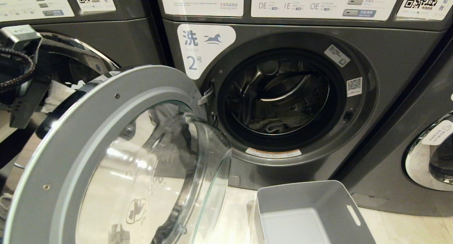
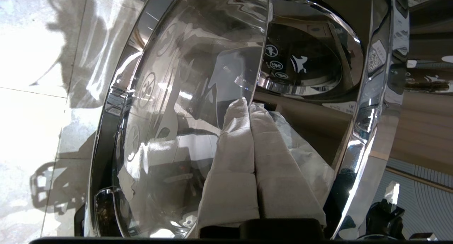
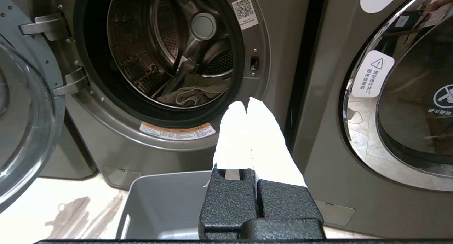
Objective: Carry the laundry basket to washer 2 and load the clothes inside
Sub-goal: Close the washing machine door with the left hand
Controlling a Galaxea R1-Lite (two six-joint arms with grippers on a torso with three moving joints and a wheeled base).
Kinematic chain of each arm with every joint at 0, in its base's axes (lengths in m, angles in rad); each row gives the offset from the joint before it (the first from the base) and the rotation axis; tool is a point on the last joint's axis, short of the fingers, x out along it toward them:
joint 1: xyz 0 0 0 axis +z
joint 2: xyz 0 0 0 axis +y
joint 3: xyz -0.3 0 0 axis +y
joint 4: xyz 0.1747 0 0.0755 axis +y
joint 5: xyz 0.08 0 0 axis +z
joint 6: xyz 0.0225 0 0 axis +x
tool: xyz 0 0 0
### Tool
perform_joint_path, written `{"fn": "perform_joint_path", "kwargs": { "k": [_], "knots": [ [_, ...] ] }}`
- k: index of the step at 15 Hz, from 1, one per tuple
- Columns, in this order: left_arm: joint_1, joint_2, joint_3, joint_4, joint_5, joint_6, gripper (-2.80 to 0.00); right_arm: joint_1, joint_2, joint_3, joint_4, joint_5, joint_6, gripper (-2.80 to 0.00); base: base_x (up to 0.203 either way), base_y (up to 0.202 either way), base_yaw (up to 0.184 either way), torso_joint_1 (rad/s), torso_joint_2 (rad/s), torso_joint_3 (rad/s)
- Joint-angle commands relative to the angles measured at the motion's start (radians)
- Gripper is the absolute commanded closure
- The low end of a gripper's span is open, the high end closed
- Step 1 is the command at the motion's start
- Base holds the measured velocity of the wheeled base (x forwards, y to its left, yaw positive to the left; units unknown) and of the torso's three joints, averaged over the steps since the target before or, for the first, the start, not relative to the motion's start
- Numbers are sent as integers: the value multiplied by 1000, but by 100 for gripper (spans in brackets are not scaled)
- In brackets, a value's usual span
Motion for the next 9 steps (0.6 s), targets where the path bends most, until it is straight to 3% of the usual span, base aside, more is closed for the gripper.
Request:
{"fn": "perform_joint_path", "kwargs": {
  "k": [1,9],
  "knots": [
    [-17,8,0,3,-4,-3,0,1,2,40,-2,0,1,0,0,0,0,0,0,0],
    [-49,20,0,-27,-6,-3,0,-1,2,40,-2,-1,5,0,0,0,0,0,0,0]
  ]
}}
